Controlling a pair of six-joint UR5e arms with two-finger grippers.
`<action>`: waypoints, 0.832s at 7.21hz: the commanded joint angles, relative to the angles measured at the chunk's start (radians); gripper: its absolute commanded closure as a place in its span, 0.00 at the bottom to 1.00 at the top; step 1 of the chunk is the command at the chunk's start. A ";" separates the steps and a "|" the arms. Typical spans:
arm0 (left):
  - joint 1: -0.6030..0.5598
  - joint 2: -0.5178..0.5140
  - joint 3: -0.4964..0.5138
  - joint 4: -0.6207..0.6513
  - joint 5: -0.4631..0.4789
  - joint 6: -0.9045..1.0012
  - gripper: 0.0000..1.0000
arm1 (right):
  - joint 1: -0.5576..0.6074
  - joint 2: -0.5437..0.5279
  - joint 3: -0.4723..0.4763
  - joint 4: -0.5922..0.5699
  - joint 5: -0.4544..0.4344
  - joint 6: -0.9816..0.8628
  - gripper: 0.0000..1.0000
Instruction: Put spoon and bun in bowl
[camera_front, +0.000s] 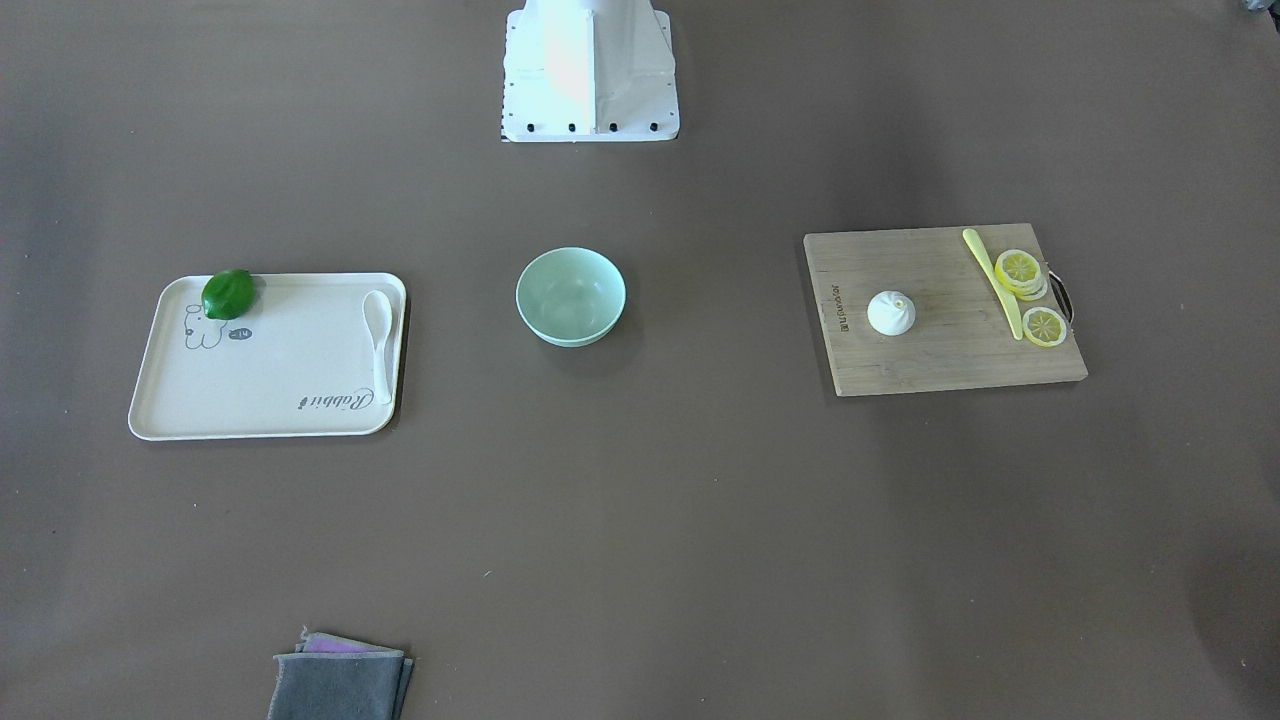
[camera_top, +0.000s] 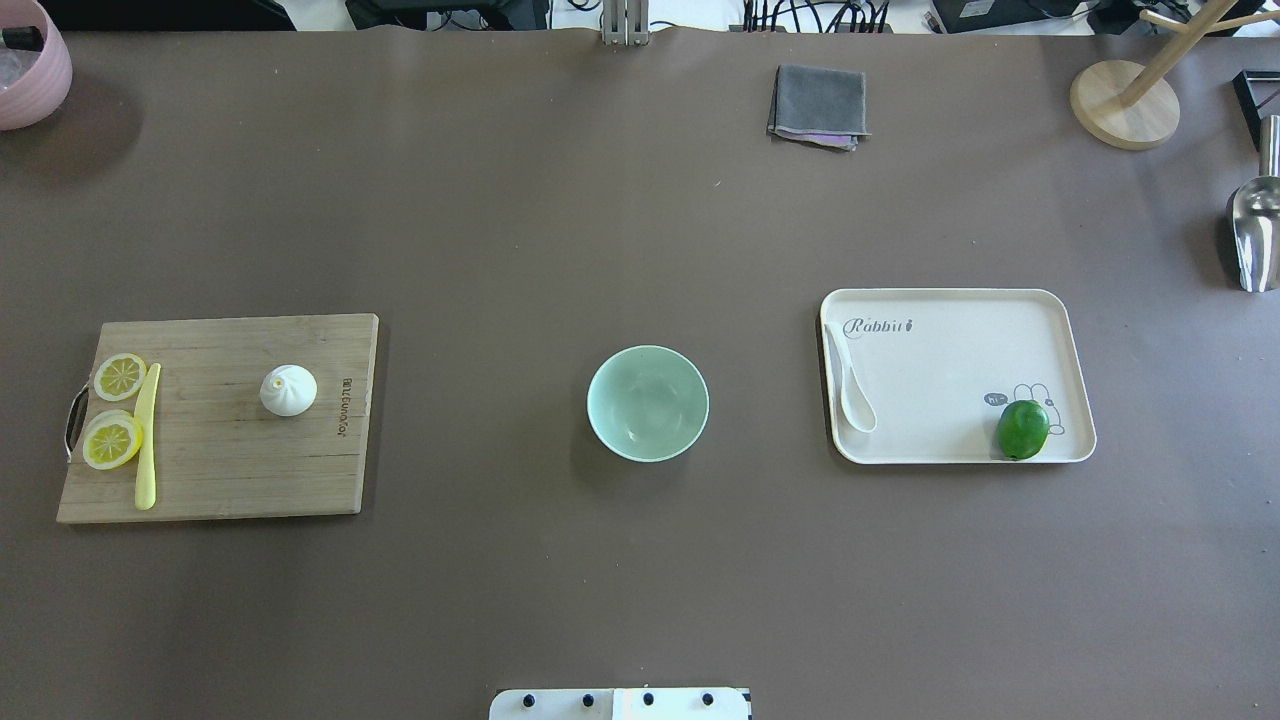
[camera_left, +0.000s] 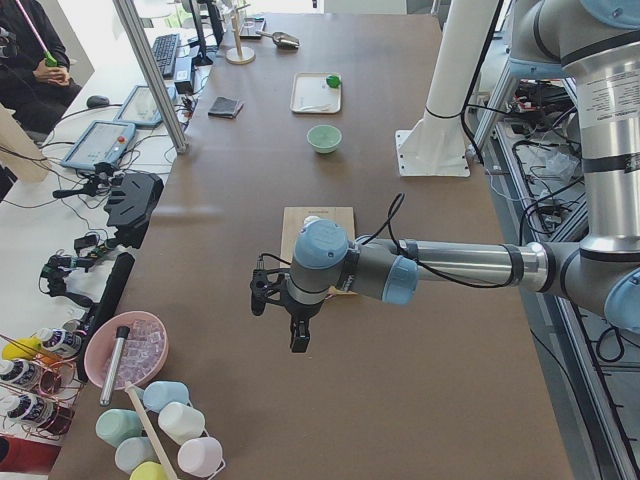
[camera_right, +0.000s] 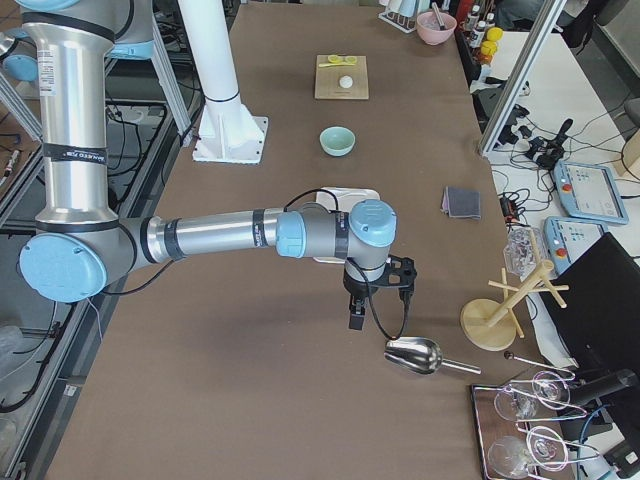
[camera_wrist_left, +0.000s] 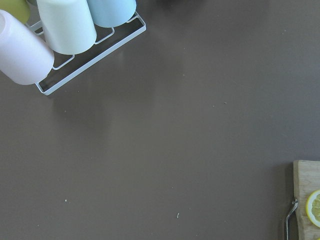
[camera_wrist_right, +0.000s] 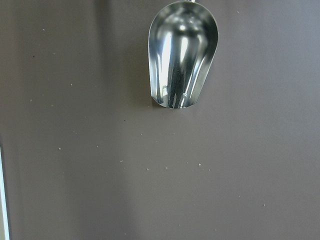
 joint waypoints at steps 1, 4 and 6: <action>0.003 -0.013 -0.001 0.000 0.000 -0.001 0.02 | 0.000 -0.002 -0.003 0.000 -0.001 0.001 0.00; 0.006 -0.010 -0.004 0.000 -0.005 -0.002 0.02 | 0.000 -0.012 -0.004 0.000 -0.001 -0.001 0.00; 0.006 -0.010 -0.004 0.000 -0.002 -0.002 0.02 | 0.000 -0.012 -0.006 0.000 -0.001 -0.001 0.00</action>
